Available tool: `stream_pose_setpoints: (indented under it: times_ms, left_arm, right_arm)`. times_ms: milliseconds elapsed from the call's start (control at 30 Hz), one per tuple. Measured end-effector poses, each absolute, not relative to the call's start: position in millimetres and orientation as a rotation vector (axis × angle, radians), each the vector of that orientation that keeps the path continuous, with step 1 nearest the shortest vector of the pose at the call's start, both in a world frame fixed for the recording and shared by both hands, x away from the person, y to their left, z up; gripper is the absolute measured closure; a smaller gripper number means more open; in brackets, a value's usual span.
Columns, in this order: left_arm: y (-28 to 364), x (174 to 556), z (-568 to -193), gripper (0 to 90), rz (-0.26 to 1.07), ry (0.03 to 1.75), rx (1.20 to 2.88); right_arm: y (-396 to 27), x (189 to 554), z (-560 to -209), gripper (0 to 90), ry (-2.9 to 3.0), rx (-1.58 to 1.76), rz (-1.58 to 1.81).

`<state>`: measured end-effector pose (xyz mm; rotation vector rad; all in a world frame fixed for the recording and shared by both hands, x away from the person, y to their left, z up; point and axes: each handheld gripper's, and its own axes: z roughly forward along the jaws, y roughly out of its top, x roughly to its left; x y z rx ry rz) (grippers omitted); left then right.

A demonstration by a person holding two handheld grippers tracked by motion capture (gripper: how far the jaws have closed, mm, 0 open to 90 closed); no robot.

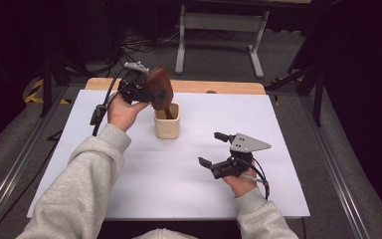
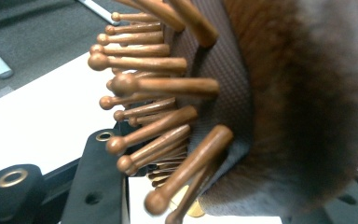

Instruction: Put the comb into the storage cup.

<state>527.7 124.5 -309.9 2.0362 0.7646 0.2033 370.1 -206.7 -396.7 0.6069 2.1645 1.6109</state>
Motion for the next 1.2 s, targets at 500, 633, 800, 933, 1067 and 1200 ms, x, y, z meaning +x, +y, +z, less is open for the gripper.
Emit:
stream_pose_setpoints:
  times_ms: [500, 633, 800, 933, 1067, 1200]
  left_arm:
    - [120.6, 528.9, -315.6, 53.0, 0.135, 0.777, 2.069]
    - [120.4, 531.2, -317.4, 52.6, 0.120, 0.787, 2.087]
    - [118.6, 531.8, -320.0, 52.0, 0.132, 0.790, 2.106]
    - [118.3, 532.1, -320.9, 51.6, 0.119, 0.792, 2.109]
    - [119.6, 532.6, -320.6, 50.7, 0.125, 0.797, 2.115]
    - [122.4, 533.1, -321.4, 48.0, 0.114, 0.812, 2.116]
  right_arm:
    - [-205.4, 369.2, -396.8, 1.5, 2.164, 0.602, 1.614]
    - [-205.8, 368.5, -396.4, 1.5, 2.164, 0.608, 1.617]
    - [-205.6, 368.6, -396.7, 1.5, 2.167, 0.603, 1.616]
    - [-205.3, 368.6, -396.8, 1.5, 2.167, 0.602, 1.614]
    - [-205.3, 368.9, -396.9, 1.5, 2.169, 0.601, 1.615]
    - [-204.8, 368.7, -396.9, 1.5, 2.172, 0.598, 1.613]
